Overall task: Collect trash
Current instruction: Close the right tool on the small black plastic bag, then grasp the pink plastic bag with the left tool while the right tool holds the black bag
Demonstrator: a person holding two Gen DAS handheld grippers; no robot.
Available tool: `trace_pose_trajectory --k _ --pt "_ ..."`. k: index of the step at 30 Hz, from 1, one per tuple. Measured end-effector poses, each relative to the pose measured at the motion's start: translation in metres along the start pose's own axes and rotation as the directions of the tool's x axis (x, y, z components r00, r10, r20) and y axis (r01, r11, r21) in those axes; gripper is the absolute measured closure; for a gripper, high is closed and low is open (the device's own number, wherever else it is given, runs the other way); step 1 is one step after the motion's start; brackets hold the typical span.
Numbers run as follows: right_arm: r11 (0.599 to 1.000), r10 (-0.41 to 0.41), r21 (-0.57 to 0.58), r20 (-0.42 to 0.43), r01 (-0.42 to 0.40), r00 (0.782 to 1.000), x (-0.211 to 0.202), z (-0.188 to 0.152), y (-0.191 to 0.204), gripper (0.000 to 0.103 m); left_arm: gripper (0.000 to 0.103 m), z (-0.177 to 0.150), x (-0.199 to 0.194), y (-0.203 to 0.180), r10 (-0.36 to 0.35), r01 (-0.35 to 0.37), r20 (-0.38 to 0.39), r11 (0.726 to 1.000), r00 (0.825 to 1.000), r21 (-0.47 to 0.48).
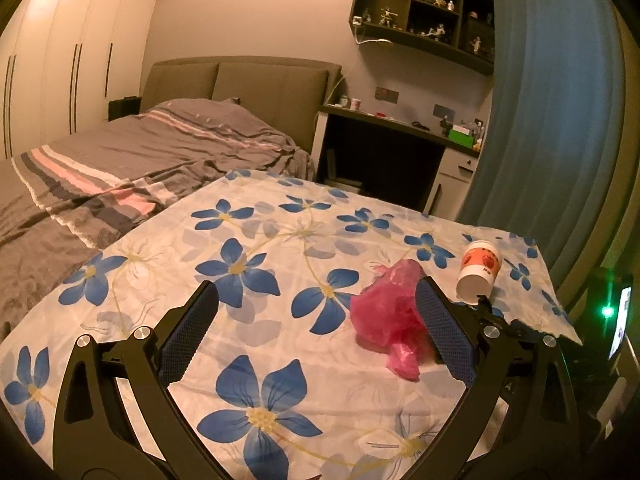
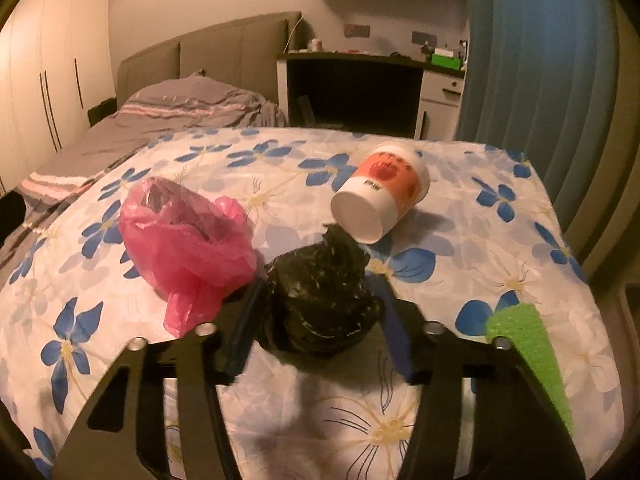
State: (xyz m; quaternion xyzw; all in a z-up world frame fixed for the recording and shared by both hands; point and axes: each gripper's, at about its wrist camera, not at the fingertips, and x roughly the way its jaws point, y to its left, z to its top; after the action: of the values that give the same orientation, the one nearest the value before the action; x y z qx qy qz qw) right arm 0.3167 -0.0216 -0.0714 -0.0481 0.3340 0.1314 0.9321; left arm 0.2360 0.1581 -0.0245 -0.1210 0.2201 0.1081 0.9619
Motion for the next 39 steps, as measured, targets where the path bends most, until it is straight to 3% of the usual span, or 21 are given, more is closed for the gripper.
trace_pose_trajectory --k 9,19,27,30,31,36,38,39 --pt "1.000 0.014 -0.014 -0.002 -0.014 1.000 -0.002 -0.002 -0.003 0.090 0.006 -0.002 0.005 -0.010 -0.028 0.028 -0.012 0.999 1.000 0.019" --pt "0.999 0.014 0.033 0.083 -0.017 0.996 -0.044 -0.008 -0.029 0.093 0.006 -0.009 0.021 -0.033 -0.087 0.090 -0.054 0.994 0.995 0.062" --pt "0.999 0.011 0.046 0.140 -0.018 0.990 -0.079 -0.012 -0.050 0.093 0.006 -0.003 0.062 -0.051 -0.136 0.146 -0.125 0.987 0.983 0.072" --pt "0.999 0.008 0.044 0.155 -0.015 0.988 -0.086 -0.012 -0.054 0.093 0.014 -0.002 0.075 -0.055 -0.147 0.161 -0.157 0.984 0.977 0.078" --pt "0.999 0.009 0.045 0.157 -0.016 0.988 -0.088 -0.011 -0.055 0.093 0.021 -0.002 0.080 -0.057 -0.150 0.167 -0.174 0.982 0.973 0.087" --pt "0.999 0.014 0.037 0.163 -0.020 0.987 -0.093 -0.012 -0.057 0.093 0.067 -0.011 0.091 -0.057 -0.195 0.223 -0.257 0.971 0.947 0.087" --pt "0.999 0.019 0.035 0.166 -0.025 0.986 -0.096 -0.012 -0.057 0.093 0.092 -0.013 0.089 -0.057 -0.210 0.238 -0.262 0.968 0.942 0.081" --pt "0.999 0.022 0.034 0.168 -0.028 0.985 -0.098 -0.012 -0.056 0.093 0.093 -0.015 0.084 -0.058 -0.209 0.238 -0.259 0.967 0.943 0.086"
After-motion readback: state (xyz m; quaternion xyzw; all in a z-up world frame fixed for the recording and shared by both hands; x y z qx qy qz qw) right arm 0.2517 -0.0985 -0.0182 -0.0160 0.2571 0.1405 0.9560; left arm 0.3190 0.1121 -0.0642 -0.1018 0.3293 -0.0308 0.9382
